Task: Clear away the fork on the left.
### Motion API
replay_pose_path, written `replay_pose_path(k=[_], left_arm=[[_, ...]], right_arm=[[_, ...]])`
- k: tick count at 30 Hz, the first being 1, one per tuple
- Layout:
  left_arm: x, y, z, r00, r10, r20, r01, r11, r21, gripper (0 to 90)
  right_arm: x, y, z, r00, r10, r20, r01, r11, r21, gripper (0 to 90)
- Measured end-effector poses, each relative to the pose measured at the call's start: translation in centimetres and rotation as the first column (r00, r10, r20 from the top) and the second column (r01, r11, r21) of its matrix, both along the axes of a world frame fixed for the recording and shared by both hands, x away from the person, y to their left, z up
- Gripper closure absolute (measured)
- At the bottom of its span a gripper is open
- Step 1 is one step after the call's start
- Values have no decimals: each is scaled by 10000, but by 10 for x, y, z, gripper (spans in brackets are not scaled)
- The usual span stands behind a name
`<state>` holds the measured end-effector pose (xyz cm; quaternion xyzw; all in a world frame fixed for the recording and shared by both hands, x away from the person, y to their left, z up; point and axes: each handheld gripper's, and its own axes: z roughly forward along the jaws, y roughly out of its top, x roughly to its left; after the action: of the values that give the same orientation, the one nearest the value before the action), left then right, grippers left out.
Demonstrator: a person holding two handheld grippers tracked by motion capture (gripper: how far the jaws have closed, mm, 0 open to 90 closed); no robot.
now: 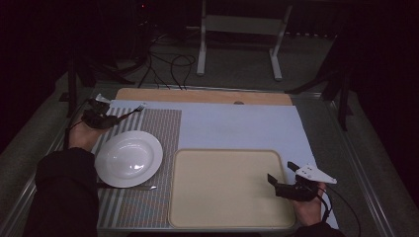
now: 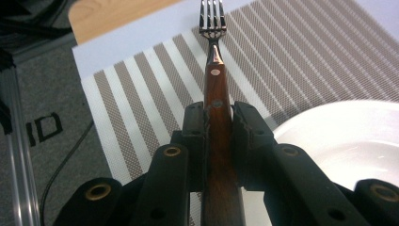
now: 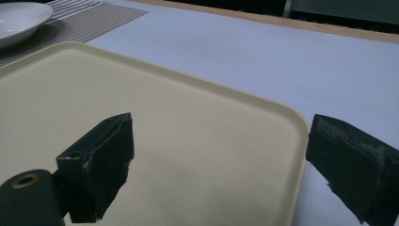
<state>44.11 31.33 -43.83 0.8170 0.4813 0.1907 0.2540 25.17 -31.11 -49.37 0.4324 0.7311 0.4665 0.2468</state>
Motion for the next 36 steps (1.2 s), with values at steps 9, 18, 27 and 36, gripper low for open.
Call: replay_pose_path(k=[9,18,27,36], left_arm=[[-22,-5,8,9979,108,643,-64,9977,-670,761],[-56,-20,12,9858,87,1677,30,9976,-694,761],[-87,-38,14,9719,214,2345,49,9938,-1114,761],[-106,-45,13,9674,269,2519,2,9943,-1068,760]], right_arm=[[0,-1,1,10000,-3,26,3,10000,15,82],[0,0,0,10000,26,28,-26,10000,7,82],[0,3,1,9999,116,-4,-116,9999,18,82],[0,3,1,9999,117,17,-117,9999,-21,82]])
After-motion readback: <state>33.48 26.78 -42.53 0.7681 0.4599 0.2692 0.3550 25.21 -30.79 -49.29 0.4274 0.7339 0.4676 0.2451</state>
